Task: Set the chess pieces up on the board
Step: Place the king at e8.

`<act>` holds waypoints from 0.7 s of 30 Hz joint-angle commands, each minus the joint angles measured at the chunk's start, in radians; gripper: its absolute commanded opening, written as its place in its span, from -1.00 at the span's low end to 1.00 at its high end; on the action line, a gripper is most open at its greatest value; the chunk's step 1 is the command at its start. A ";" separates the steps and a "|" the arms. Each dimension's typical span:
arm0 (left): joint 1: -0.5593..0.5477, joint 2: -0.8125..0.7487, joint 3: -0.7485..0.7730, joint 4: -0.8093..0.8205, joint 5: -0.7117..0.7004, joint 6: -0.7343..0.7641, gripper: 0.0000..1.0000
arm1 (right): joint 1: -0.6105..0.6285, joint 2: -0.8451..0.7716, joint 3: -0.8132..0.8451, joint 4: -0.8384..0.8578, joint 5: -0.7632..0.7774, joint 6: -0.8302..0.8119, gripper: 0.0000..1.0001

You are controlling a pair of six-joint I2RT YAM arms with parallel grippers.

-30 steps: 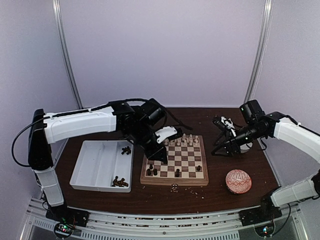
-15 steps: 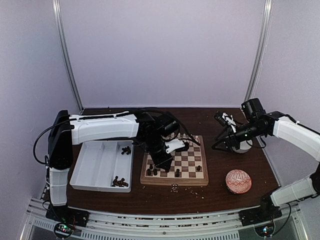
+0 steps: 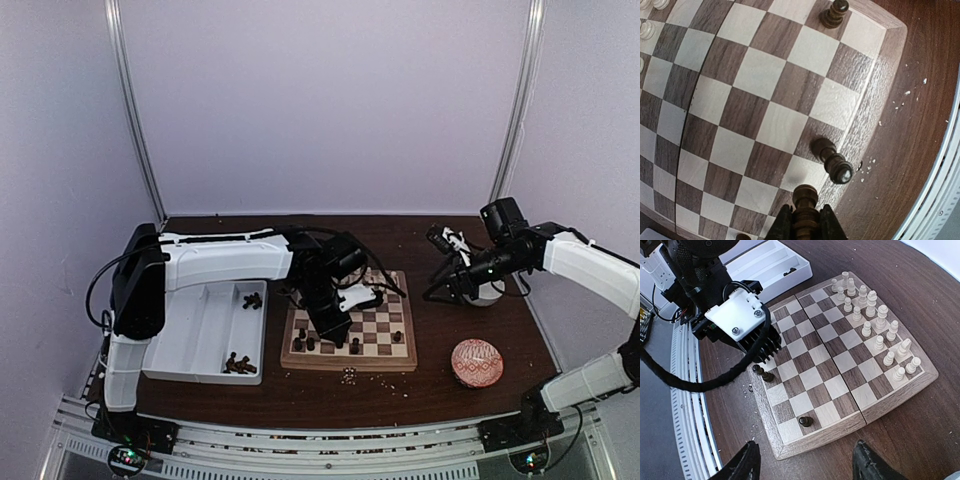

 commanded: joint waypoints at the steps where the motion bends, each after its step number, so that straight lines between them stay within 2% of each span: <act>1: -0.006 0.025 0.039 0.017 0.022 0.021 -0.87 | -0.006 0.006 0.026 -0.016 -0.011 -0.011 0.26; 21: -0.007 0.046 0.039 0.018 0.029 0.021 -0.85 | -0.004 0.007 0.029 -0.030 -0.016 -0.024 0.25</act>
